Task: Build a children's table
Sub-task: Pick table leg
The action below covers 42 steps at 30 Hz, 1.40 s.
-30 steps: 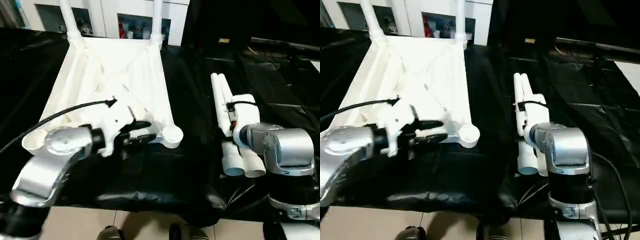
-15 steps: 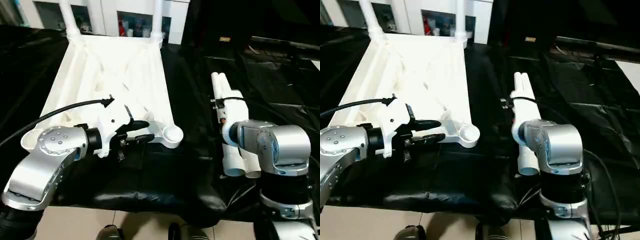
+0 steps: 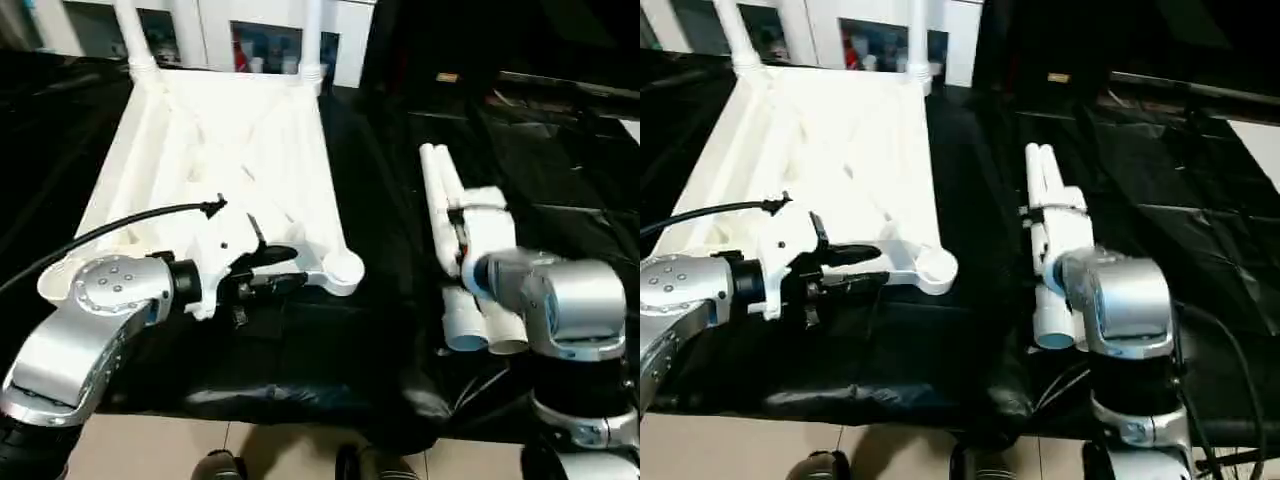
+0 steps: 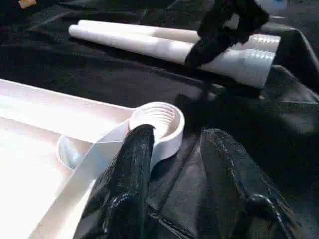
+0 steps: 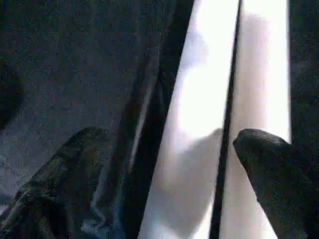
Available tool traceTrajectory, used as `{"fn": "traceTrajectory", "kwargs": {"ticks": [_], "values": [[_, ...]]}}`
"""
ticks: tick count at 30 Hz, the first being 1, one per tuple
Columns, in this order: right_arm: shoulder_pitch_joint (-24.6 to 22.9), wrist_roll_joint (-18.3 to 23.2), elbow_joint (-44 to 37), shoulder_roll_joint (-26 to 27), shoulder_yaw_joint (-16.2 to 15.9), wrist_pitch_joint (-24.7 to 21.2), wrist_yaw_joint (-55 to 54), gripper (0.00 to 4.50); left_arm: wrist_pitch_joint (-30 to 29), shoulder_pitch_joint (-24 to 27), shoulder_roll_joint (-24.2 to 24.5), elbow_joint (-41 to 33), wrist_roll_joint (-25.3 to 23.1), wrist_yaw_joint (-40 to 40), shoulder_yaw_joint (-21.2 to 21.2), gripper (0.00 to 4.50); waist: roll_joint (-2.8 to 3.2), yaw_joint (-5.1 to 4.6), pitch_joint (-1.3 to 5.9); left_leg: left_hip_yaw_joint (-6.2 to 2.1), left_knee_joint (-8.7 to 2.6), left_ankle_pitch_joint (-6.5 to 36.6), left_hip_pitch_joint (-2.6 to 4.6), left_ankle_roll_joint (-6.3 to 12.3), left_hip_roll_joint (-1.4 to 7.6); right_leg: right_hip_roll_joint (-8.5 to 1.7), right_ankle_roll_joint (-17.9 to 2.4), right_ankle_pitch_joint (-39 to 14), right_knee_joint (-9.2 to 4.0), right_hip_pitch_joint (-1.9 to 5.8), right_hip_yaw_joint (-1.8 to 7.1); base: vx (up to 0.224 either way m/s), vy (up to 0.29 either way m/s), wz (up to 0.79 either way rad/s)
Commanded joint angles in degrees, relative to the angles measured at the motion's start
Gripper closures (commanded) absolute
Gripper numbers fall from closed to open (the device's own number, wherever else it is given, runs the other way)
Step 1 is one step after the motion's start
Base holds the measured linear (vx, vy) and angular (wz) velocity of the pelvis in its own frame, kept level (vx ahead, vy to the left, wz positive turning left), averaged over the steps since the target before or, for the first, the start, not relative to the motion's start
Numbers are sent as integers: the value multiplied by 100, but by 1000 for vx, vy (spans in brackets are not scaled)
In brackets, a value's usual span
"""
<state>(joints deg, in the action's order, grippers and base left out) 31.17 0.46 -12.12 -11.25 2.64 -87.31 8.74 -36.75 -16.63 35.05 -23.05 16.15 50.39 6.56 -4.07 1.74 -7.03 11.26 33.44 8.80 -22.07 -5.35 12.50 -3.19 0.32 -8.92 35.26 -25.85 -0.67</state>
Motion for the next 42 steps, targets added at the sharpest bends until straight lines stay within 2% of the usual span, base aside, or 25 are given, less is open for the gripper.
{"fn": "traceTrajectory", "kwargs": {"ticks": [1,10,17,21,25,29,34,35,38,42], "values": [[-29,88,-24,68,23,-145,4,4,-61,28,30,-200,95,47,49,264,76,0,365,-19,-382,1269,132,-470,-41,-189,-369,-1728,-405,260,177,0,0,0],[238,253,-297,464,226,-353,47,4,-242,94,120,-427,500,317,23,264,89,-1,361,-18,-392,1307,145,-538,-42,-185,-389,-1657,-389,250,176,0,0,0],[445,192,-275,365,268,-291,-50,4,-313,88,189,-464,551,337,-4,264,89,-1,360,-15,-393,1250,155,-572,-43,-179,-294,-1670,-387,247,180,0,0,0],[282,159,-80,308,200,-308,-83,4,-329,65,189,-451,584,288,-25,264,68,14,367,-8,-388,1174,140,-578,-50,-178,-304,-1554,-379,264,182,0,0,0],[171,98,74,354,198,-166,-162,4,-326,60,207,-454,599,268,-26,264,75,16,374,-11,-384,1178,137,-574,-50,-186,-315,-1603,-384,267,181,0,0,0],[44,34,387,497,322,72,-297,4,-326,55,259,-458,625,255,-5,264,67,7,379,-11,-379,1168,131,-569,-55,-189,-327,-1610,-380,271,179,0,0,0],[-8,200,533,805,676,69,-257,4,-326,34,273,-448,618,250,10,264,74,2,379,-16,-384,1190,137,-536,-50,-186,-365,-1577,-371,268,173,0,0,0],[-6,224,539,851,730,62,-248,32,-324,32,275,-445,617,250,11,264,78,1,379,-11,-381,1187,139,-529,-50,-185,-372,-1538,-370,264,177,0,0,0],[-3,298,589,983,914,-15,-210,51,-343,23,275,-445,622,233,12,264,86,9,382,-12,-387,1182,148,-538,-47,-183,-395,-1490,-365,263,173,0,0,0],[-28,324,669,988,966,-15,-220,83,-414,20,283,-454,605,129,5,264,85,13,387,-9,-386,1158,147,-564,-52,-183,-390,-1456,-361,275,175,0,0,0]]}}
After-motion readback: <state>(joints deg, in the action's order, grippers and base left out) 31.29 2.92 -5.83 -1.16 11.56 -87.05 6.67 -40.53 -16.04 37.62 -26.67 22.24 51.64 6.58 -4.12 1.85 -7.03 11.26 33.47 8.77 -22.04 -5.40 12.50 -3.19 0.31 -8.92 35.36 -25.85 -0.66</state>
